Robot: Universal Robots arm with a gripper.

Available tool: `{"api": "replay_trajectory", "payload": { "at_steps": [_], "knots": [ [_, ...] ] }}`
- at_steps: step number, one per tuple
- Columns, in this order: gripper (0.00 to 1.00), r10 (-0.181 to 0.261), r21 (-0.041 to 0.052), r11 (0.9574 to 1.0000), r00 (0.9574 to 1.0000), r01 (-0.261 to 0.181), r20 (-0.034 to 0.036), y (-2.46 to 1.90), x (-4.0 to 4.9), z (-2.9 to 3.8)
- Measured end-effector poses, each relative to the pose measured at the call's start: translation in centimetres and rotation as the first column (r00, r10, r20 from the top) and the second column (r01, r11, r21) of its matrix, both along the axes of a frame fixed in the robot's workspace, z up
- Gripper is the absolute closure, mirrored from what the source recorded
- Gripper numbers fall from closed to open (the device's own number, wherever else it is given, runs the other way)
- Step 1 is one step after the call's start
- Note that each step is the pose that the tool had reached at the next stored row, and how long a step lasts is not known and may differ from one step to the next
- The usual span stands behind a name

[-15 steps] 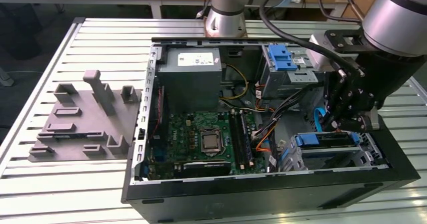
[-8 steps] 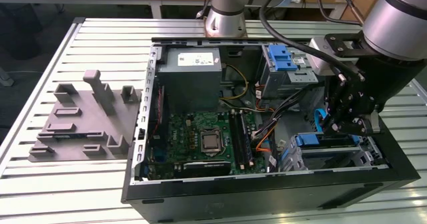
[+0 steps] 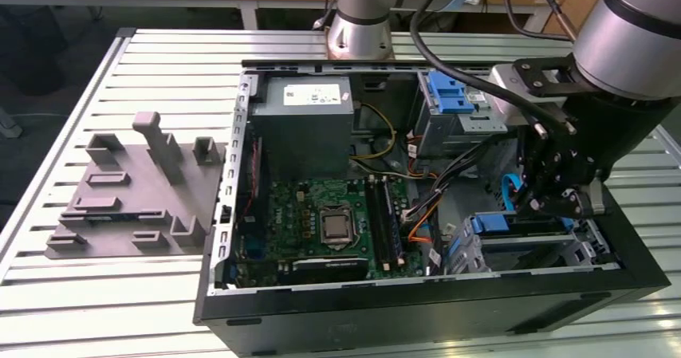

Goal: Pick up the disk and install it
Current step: 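Insert the second disk wire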

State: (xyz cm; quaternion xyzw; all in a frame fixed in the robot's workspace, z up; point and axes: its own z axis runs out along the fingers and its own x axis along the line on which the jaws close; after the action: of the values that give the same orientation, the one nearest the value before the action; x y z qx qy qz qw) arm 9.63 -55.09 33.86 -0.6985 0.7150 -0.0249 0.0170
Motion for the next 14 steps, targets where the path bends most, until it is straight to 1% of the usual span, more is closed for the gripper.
{"api": "replay_trajectory", "payload": {
  "at_steps": [14],
  "knots": [
    [0.83,0.0,-0.0002,1.0,1.0,0.0,0.0001,-0.05,-0.03,-0.47]
  ]
}}
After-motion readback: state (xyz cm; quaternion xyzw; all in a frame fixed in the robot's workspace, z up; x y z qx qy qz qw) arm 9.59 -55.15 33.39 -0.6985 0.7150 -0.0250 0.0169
